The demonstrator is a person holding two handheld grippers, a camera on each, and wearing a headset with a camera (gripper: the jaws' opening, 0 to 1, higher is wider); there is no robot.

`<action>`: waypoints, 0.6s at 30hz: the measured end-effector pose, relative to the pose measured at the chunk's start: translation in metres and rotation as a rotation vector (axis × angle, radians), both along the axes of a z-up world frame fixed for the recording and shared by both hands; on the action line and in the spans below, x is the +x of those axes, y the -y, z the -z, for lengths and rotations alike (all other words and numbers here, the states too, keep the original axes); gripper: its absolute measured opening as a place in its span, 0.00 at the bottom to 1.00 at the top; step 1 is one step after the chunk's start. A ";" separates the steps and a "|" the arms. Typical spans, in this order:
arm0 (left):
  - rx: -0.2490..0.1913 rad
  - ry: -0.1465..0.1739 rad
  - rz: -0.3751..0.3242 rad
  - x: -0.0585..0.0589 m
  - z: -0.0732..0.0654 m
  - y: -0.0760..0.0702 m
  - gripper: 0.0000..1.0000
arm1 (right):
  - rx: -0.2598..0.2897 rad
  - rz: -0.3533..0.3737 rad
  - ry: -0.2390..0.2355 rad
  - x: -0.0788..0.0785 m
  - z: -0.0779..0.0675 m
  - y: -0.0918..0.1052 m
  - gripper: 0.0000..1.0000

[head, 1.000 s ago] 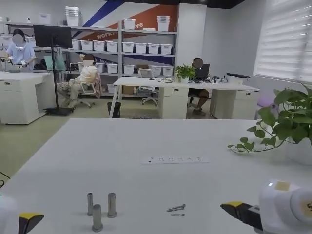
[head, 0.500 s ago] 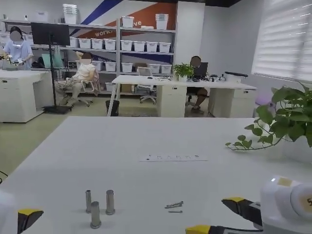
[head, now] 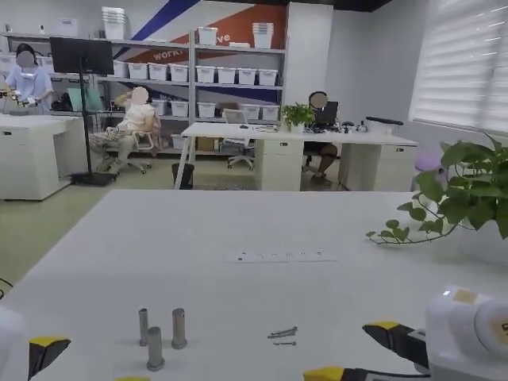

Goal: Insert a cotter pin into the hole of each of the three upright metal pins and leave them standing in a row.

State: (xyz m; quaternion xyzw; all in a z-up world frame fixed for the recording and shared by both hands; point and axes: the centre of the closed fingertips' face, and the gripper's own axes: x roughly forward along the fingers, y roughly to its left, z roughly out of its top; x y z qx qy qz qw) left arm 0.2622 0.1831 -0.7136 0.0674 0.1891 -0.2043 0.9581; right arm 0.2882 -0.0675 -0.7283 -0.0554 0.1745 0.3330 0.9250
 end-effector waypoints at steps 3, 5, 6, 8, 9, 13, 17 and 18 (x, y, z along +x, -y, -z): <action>0.001 0.001 -0.001 0.000 -0.001 0.000 0.63 | 0.000 0.000 0.001 0.001 0.000 0.000 0.76; 0.000 0.001 -0.001 0.000 -0.001 -0.001 0.63 | 0.002 -0.002 0.001 0.001 -0.001 -0.001 0.76; 0.001 0.002 -0.002 0.001 -0.001 -0.001 0.63 | 0.000 -0.002 0.003 0.001 -0.001 -0.001 0.76; 0.003 0.000 -0.002 0.001 0.000 -0.001 0.63 | -0.003 -0.008 0.002 0.001 0.000 -0.002 0.76; 0.002 0.000 -0.002 0.001 0.000 -0.001 0.63 | -0.007 -0.010 0.003 0.001 0.001 -0.002 0.76; 0.006 -0.004 0.001 0.001 0.001 -0.001 0.63 | -0.010 -0.018 -0.002 -0.001 0.003 -0.005 0.76; 0.005 -0.008 0.004 0.001 0.002 0.000 0.63 | -0.013 -0.023 -0.006 -0.001 0.005 -0.006 0.76; 0.007 -0.010 0.003 0.001 0.003 -0.001 0.63 | -0.015 -0.023 -0.008 -0.001 0.005 -0.006 0.76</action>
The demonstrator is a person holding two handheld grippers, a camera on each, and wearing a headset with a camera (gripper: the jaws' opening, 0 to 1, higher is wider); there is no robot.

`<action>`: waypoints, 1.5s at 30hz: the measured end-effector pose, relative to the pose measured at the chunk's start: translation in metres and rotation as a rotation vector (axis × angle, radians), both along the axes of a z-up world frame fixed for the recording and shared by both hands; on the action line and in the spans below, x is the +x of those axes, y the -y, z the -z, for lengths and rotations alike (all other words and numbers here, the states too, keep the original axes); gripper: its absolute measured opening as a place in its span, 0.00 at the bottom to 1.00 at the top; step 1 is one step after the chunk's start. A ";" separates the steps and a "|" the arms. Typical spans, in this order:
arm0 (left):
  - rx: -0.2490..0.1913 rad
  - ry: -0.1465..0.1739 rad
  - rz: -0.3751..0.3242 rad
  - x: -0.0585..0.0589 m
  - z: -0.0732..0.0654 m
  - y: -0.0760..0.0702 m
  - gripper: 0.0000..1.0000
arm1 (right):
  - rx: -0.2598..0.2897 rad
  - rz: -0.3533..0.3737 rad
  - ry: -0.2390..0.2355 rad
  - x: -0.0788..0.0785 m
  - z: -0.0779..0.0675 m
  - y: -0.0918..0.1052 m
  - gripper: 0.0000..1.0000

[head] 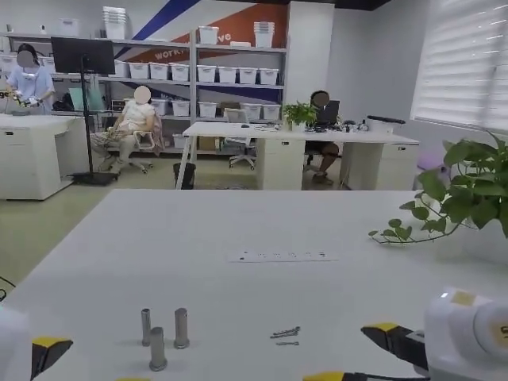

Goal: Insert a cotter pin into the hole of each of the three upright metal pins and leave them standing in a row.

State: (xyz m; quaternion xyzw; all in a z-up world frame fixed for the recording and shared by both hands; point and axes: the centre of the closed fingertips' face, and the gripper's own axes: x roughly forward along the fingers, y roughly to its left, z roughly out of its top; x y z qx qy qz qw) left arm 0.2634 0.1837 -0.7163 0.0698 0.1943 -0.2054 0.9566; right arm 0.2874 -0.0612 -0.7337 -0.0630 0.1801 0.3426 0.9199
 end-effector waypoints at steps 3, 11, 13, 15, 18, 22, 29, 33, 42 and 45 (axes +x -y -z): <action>0.000 -0.001 0.001 0.001 0.000 -0.001 0.63 | 0.002 0.000 -0.003 0.000 0.001 0.000 0.76; -0.001 0.000 0.001 0.003 0.000 -0.004 0.63 | -0.007 -0.015 -0.023 0.001 0.004 -0.003 0.76; 0.006 0.006 0.002 0.004 0.000 -0.005 0.63 | 0.001 -0.017 -0.018 0.000 0.003 -0.004 0.77; 0.011 0.002 0.000 0.005 0.001 -0.006 0.62 | 0.003 -0.020 -0.015 0.000 0.003 -0.005 0.77; 0.024 0.002 -0.001 0.008 0.004 -0.010 0.60 | 0.016 -0.017 -0.006 0.001 0.001 -0.005 0.76; 0.028 0.004 -0.004 0.016 0.005 -0.013 0.58 | 0.021 -0.014 -0.008 0.003 0.002 -0.006 0.76; 0.049 0.021 -0.010 0.036 0.004 -0.024 0.54 | 0.026 -0.015 -0.005 0.008 0.001 -0.006 0.75; 0.063 0.028 -0.013 0.045 0.005 -0.028 0.51 | 0.034 -0.020 -0.005 0.011 0.002 -0.007 0.75; 0.101 0.030 -0.020 0.075 0.014 -0.039 0.43 | 0.041 -0.060 -0.016 0.012 0.012 -0.018 0.73; 0.097 0.025 -0.020 0.085 0.019 -0.041 0.40 | 0.044 -0.069 -0.017 0.013 0.013 -0.021 0.71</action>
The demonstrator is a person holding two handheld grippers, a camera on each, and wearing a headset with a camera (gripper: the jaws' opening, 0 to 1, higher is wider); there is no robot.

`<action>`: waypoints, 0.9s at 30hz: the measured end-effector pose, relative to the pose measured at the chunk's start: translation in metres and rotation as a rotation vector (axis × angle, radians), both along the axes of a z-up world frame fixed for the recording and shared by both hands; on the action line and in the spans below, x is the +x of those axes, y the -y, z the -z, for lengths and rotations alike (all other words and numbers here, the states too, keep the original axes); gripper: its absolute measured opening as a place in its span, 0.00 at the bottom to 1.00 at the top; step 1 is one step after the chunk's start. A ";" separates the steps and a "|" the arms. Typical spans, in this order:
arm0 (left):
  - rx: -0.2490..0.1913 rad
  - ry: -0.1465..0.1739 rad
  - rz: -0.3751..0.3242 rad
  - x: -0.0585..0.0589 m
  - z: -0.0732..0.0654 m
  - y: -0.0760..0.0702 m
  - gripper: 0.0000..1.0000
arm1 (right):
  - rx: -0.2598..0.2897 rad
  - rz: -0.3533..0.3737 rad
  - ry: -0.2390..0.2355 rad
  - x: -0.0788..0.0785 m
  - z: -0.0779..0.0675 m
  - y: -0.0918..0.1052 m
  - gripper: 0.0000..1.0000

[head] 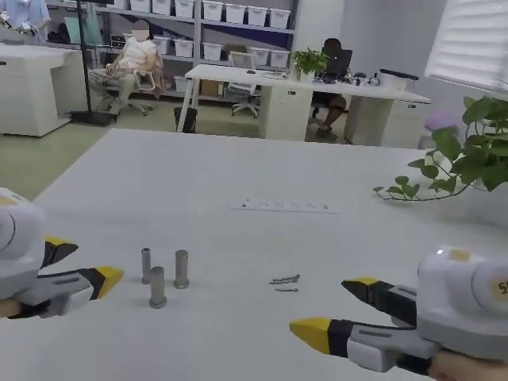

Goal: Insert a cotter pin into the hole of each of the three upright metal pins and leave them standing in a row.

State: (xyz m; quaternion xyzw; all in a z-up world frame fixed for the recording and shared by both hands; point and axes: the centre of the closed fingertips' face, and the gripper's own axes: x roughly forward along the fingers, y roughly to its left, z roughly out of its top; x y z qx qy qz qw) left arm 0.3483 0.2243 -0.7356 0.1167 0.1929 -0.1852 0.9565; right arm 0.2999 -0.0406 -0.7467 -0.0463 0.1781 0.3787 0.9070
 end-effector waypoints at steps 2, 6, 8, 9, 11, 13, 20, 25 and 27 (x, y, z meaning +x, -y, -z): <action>0.005 -0.014 -0.002 0.010 0.006 -0.002 0.39 | 0.004 -0.006 0.007 0.001 0.000 -0.001 0.68; -0.005 -0.025 -0.010 0.029 0.014 -0.006 0.36 | 0.012 -0.007 0.018 0.004 -0.001 -0.003 0.64; -0.018 -0.026 -0.007 0.038 0.017 -0.005 0.35 | 0.016 -0.003 0.018 0.006 -0.002 -0.003 0.63; -0.021 -0.029 -0.006 0.041 0.019 -0.005 0.34 | 0.017 -0.001 0.017 0.006 -0.002 -0.003 0.63; -0.020 -0.036 0.000 0.049 0.024 -0.004 0.33 | 0.018 0.001 0.019 0.008 -0.001 -0.002 0.62; -0.020 -0.042 0.009 0.057 0.030 -0.003 0.32 | 0.022 0.001 0.017 0.010 0.000 -0.003 0.61; -0.041 -0.082 0.034 0.078 0.049 0.004 0.29 | 0.026 0.014 -0.003 0.015 0.006 -0.001 0.60; -0.060 -0.089 0.058 0.088 0.055 0.012 0.27 | 0.021 0.021 -0.013 0.017 0.010 0.000 0.60; -0.061 -0.098 0.067 0.091 0.059 0.015 0.26 | 0.020 0.023 -0.015 0.017 0.010 0.001 0.60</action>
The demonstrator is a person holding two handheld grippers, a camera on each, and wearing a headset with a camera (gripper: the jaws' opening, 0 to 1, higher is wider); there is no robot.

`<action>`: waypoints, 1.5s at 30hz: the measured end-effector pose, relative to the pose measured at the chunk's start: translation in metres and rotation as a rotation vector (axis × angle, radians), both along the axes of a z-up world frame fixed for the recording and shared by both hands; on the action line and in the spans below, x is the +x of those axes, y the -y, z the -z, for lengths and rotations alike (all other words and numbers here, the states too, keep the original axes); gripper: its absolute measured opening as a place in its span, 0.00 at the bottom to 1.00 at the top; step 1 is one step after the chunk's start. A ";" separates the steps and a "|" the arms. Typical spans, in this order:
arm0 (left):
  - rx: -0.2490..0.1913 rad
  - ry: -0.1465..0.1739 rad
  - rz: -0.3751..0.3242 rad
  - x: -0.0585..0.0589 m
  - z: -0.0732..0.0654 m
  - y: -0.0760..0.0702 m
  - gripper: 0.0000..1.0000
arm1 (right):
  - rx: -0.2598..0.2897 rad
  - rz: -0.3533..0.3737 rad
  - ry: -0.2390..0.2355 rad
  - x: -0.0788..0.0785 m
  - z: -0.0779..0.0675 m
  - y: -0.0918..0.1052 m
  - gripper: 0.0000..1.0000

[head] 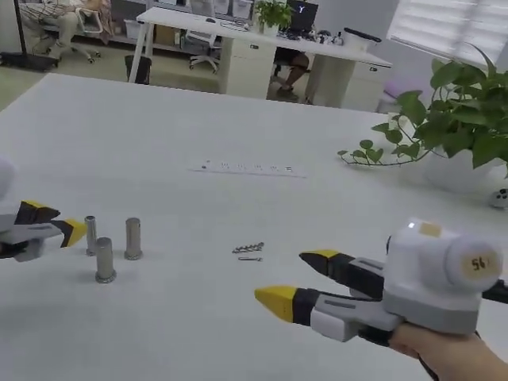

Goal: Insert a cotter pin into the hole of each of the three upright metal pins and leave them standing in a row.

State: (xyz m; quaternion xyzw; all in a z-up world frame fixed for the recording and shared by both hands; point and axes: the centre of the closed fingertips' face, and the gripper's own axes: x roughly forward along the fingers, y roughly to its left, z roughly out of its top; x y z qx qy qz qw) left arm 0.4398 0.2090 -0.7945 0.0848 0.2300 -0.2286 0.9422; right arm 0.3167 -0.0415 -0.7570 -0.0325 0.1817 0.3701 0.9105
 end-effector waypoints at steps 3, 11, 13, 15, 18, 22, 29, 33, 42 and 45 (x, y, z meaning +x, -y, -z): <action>0.002 -0.007 0.008 0.005 0.005 0.003 0.24 | -0.001 0.002 -0.003 0.001 0.001 -0.001 0.60; -0.012 -0.025 0.022 0.012 0.018 0.007 0.20 | -0.001 0.012 -0.009 0.002 0.003 -0.002 0.60; -0.001 -0.016 0.026 0.014 0.019 0.007 0.20 | -0.005 0.016 -0.013 0.002 0.005 -0.002 0.60; 0.003 -0.003 0.037 0.015 0.019 0.008 0.18 | -0.012 0.017 -0.015 0.002 0.007 -0.002 0.60; -0.007 -0.005 0.048 0.016 0.019 0.011 0.14 | -0.012 0.017 -0.020 0.001 0.009 -0.003 0.60; -0.014 -0.003 0.064 0.018 0.021 0.014 0.09 | -0.017 0.023 -0.018 0.003 0.009 -0.002 0.60; -0.030 -0.006 0.073 0.019 0.021 0.014 0.07 | -0.029 0.039 -0.010 0.006 0.008 0.001 0.60; -0.037 -0.013 0.058 0.018 0.021 0.012 0.07 | -0.029 0.047 -0.011 0.008 0.008 0.001 0.60; -0.038 -0.032 0.027 0.010 0.016 0.003 0.07 | -0.037 0.033 -0.010 0.008 0.009 -0.001 0.61; -0.030 -0.030 0.023 0.003 0.008 0.001 0.07 | -0.040 0.026 -0.009 0.008 0.010 -0.002 0.61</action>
